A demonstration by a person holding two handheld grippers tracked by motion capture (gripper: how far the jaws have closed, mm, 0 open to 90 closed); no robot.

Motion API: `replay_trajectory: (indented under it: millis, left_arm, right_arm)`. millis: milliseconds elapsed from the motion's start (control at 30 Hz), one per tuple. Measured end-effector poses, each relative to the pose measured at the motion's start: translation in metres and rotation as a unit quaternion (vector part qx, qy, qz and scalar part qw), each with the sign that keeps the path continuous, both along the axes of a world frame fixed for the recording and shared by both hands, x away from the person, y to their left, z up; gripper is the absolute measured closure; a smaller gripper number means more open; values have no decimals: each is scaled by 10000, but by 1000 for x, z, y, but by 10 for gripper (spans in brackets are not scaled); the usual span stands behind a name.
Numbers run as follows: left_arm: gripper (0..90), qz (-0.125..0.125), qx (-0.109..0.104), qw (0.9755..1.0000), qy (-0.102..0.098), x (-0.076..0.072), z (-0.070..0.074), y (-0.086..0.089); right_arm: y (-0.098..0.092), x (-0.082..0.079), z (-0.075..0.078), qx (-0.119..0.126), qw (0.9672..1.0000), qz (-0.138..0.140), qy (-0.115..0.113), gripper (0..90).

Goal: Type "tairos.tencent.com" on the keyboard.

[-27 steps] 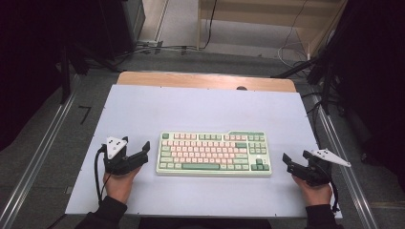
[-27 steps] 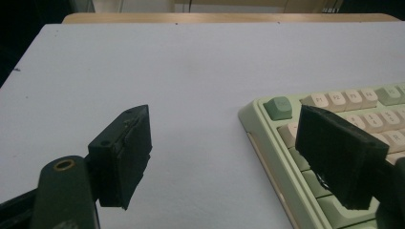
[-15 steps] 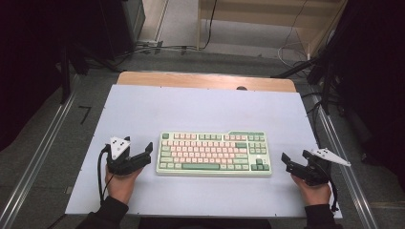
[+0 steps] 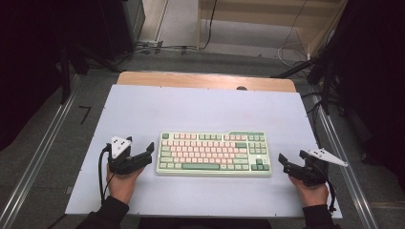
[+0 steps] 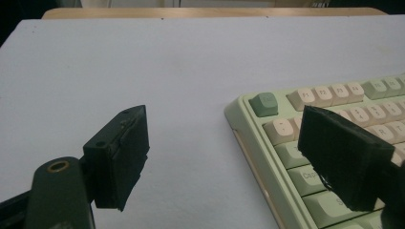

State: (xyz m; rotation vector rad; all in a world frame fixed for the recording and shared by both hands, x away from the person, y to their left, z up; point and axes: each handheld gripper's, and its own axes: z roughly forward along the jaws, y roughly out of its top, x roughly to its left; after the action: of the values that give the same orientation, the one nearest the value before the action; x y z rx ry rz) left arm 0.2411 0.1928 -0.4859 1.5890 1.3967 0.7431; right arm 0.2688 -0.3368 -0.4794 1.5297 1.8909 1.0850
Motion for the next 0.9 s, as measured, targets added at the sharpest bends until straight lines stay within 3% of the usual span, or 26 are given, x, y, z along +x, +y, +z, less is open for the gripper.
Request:
replay_trajectory:
  millis: [433,900]
  left_arm:
    - [255,-345,-132,9993,52,5,2,-17]
    - [254,-567,-147,9983,40,9,2,-29]
  right_arm:
    - [19,0,2,-15,9996,283,38,124]
    - [44,3,0,-69,9982,593,1,125]
